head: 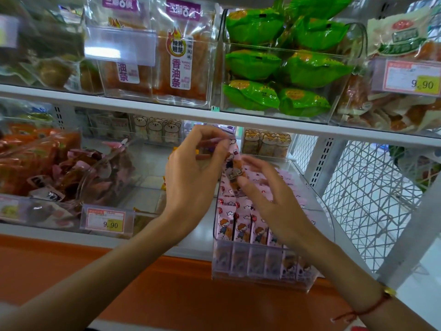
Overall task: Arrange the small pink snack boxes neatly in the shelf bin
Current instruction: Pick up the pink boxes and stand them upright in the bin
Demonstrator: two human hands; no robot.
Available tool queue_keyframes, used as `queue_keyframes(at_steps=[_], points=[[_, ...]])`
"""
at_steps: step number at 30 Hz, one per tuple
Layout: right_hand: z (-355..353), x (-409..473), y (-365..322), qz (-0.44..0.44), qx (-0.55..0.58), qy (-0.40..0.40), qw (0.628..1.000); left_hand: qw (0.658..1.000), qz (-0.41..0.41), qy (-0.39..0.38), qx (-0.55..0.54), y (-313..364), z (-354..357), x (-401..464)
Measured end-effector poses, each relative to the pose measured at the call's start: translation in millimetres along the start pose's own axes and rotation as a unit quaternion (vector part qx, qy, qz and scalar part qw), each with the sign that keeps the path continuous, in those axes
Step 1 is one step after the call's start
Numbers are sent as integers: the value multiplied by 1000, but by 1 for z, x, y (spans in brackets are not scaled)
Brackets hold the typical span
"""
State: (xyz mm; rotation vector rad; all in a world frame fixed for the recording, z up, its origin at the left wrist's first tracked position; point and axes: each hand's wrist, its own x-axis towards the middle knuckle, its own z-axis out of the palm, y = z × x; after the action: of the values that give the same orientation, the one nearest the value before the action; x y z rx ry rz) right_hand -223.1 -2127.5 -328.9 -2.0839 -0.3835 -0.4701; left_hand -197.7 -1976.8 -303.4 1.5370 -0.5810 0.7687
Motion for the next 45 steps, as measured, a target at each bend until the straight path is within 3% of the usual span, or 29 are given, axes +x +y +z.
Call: queue_keyframes(at_steps=[4,7,10,14,22,27,35,38,41,45], points=[[7,-1,-16,-38,59,18,997,997,-32,-19,-67,4,-1,-11],[7,2,-9,45,107,25,993,994,-79,-57,-54,-7,-6,-14],[2,4,6,161,224,25,961,987,-109,-112,22,-19,-10,-19],[-1,4,15,205,258,42,943,979,-101,-164,74,-21,-7,-29],[4,1,5,172,276,71,943,976,-15,-176,131,-19,-4,-33],[-3,2,1,146,304,7,942,979,-32,-169,111,-18,-5,-31],[4,-1,-3,109,225,129,960,971,26,-165,172,-20,-2,-31],[-1,-1,-5,79,229,109,964,977,-3,-155,146,-20,-5,-27],[-6,0,-8,77,233,59,968,980,-87,-174,46,-14,-6,-22],[-8,0,-6,127,232,79,961,948,-206,-226,-88,-10,-4,-22]])
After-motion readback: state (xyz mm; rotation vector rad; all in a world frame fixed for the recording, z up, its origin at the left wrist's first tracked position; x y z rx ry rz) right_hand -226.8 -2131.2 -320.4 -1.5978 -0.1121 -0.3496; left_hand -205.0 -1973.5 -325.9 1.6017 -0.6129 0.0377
